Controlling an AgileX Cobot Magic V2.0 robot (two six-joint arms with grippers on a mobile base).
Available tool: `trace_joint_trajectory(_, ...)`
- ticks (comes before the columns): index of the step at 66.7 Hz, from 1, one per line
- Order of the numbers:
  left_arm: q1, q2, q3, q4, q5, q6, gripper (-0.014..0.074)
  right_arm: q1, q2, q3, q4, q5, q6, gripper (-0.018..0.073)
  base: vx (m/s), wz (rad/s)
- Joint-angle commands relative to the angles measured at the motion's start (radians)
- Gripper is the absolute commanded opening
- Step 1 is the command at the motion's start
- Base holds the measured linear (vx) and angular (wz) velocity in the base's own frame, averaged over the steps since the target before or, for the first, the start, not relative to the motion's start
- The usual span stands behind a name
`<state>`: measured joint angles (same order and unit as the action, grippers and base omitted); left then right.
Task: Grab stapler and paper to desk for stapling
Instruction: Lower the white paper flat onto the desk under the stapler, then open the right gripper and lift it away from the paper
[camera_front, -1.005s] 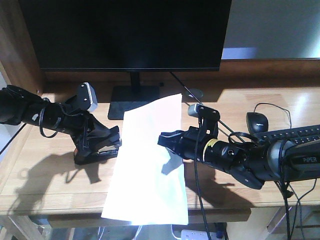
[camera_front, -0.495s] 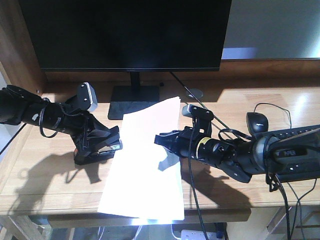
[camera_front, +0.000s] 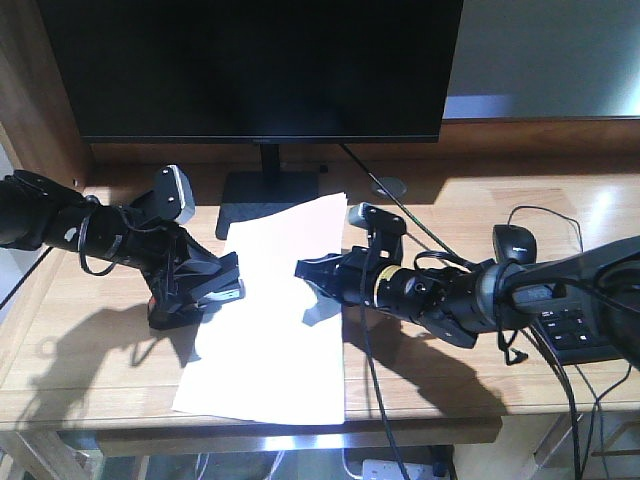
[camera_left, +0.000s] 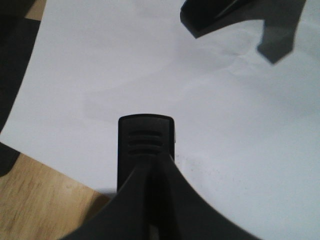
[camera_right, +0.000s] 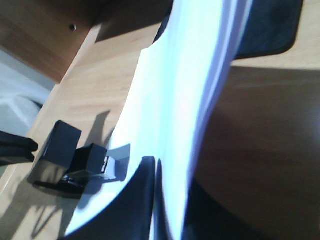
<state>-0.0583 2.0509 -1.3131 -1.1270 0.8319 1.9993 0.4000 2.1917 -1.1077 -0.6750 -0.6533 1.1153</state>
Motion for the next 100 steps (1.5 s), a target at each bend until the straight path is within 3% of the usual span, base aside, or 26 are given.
trace_joint_trajectory(1, -0.003, -0.053, -0.027, -0.048, 0.026, -0.01, -0.0007, 0.0, -0.033, -0.061, -0.108, -0.064, 0.079, 0.0111, 0.0, 0.0)
trace_joint_trajectory(12, -0.003, -0.053, -0.027, -0.048, 0.026, -0.01, -0.0007, 0.0, -0.012, -0.125, -0.25, -0.023, 0.191, 0.0212, 0.0, 0.0)
trace_joint_trajectory(19, -0.003, -0.053, -0.027, -0.048, 0.026, -0.01, -0.0007, 0.0, -0.012, -0.147, -0.292, 0.037, 0.203, 0.0317, 0.0, 0.0)
trace_joint_trajectory(32, -0.003, -0.053, -0.027, -0.048, 0.026, -0.01, -0.0007, -0.001, -0.019, -0.156, -0.293, 0.14, 0.202, 0.0541, 0.0, 0.0)
trace_joint_trajectory(41, -0.003, -0.053, -0.027, -0.048, 0.026, -0.01, -0.0007, -0.001, -0.041, -0.156, -0.294, 0.258, 0.154, 0.0622, 0.0, 0.0)
trace_joint_trajectory(62, -0.003, -0.053, -0.027, -0.048, 0.026, -0.01, -0.0007, -0.001, -0.2, -0.155, -0.303, 0.528, 0.003, 0.0617, 0.0, 0.0)
trace_joint_trajectory(78, -0.003, -0.053, -0.027, -0.048, 0.026, -0.01, -0.0007, 0.0, -0.405, -0.154, -0.356, 0.686, -0.032, 0.0585, 0.0, 0.0)
trace_joint_trajectory(100, -0.003, -0.053, -0.027, -0.048, 0.026, -0.01, -0.0007, 0.0, -0.795, -0.009, -0.427, 0.715, -0.073, 0.0567, 0.0, 0.0)
